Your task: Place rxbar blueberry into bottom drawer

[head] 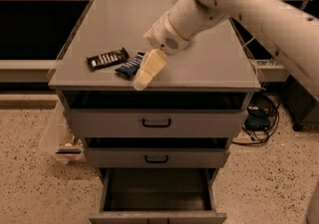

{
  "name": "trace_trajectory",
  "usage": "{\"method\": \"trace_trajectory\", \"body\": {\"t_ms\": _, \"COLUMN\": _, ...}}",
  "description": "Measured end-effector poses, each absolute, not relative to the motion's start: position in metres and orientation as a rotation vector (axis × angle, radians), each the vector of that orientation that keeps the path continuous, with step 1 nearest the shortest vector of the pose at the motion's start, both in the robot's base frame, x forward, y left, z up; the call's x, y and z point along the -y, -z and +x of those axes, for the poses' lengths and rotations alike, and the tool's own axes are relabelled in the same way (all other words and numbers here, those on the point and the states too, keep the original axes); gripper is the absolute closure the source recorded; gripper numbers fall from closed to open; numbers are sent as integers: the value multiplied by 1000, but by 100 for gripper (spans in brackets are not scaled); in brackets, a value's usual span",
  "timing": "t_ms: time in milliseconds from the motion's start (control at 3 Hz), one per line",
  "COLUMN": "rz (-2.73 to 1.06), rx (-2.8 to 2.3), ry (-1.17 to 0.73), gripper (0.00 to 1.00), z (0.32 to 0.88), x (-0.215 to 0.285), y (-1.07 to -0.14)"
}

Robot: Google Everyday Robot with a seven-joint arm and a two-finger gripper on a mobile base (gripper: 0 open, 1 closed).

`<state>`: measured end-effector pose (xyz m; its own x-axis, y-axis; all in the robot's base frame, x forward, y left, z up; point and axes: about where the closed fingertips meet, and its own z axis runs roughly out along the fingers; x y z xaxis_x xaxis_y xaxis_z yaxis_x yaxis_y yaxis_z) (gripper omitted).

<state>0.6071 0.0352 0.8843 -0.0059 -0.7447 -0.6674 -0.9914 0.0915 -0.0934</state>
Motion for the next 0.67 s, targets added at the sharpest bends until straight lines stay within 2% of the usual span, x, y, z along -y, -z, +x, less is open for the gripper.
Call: {"method": "trace_trajectory", "body": {"t_ms": 667, "rz": -1669, "rx": -1823, "ry": -681, "gripper": 0, "z": 633, "x": -63, "y": -845}}
